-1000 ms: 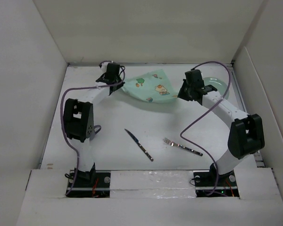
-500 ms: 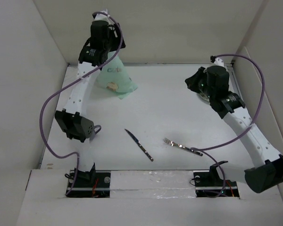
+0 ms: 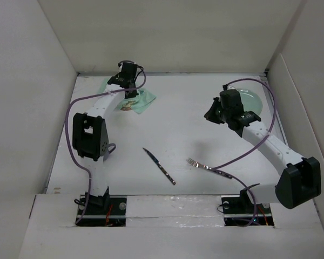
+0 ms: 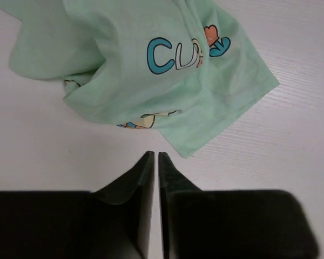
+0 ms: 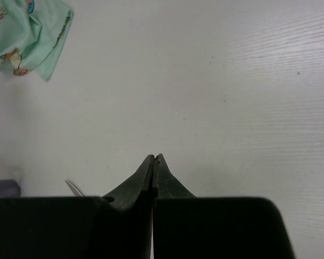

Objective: Set the dinner table for one person

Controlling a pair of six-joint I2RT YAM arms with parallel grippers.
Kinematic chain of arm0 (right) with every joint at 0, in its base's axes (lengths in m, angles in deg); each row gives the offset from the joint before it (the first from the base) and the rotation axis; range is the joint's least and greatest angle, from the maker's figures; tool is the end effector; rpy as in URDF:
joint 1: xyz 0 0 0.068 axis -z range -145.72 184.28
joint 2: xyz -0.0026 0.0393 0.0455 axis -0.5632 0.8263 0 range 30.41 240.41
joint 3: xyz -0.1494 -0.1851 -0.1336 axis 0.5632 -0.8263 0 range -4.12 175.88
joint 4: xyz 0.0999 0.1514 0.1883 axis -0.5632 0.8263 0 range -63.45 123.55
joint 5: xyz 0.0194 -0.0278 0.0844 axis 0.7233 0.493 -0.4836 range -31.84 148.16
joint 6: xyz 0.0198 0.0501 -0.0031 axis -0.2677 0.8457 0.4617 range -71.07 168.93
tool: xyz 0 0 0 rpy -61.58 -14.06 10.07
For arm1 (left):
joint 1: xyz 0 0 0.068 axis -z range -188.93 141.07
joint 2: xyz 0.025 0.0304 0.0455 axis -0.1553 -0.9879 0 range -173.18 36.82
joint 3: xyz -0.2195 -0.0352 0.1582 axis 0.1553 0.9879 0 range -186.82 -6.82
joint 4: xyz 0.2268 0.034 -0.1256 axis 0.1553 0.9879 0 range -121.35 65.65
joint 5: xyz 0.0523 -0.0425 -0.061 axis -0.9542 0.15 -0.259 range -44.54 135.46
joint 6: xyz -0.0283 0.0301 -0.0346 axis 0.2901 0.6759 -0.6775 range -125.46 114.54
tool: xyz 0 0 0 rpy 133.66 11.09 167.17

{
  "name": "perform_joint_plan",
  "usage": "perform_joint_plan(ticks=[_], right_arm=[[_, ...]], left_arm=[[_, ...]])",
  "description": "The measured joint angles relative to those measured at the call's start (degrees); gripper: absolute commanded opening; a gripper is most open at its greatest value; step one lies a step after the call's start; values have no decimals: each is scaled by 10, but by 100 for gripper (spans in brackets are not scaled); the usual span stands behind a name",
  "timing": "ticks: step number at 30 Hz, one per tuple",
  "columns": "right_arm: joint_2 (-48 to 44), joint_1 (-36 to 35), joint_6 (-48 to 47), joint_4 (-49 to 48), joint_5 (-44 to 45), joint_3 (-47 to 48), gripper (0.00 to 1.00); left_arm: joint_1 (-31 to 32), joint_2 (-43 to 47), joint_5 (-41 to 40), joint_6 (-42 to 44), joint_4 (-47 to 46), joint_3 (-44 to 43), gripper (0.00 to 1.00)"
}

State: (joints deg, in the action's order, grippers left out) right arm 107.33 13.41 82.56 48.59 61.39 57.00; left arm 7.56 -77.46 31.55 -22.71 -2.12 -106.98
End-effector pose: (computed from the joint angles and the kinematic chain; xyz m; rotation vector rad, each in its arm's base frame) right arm 0.2800 0.1046 0.2944 0.2831 2.2514 0.4517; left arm 0.4432 -0.1223 0.2782 -0.1361 2.2961 -0.0193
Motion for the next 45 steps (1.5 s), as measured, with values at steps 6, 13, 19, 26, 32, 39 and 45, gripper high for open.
perform_joint_plan(ticks=[6,13,19,26,32,39,45], right_arm=[[-4,-22,0,-5,-12,-13,4],[-4,-28,-5,-2,-19,-15,22],[-4,-37,-7,-1,-24,-19,23],[-4,-58,-4,3,-33,-30,23],[-4,-58,-5,3,-32,-30,24],[-1,-47,-12,7,-29,-16,26],[10,-25,-20,5,-27,5,30]], left_arm=[[0,17,-10,-18,-28,14,58],[-2,-82,1,-48,-43,-9,62],[-2,-157,3,-69,-38,-50,51],[-2,-160,-9,-66,-47,-64,0],[-2,-160,16,-48,-52,-63,0],[38,-146,62,-27,-59,-35,0],[138,-89,106,-18,-57,-2,0]])
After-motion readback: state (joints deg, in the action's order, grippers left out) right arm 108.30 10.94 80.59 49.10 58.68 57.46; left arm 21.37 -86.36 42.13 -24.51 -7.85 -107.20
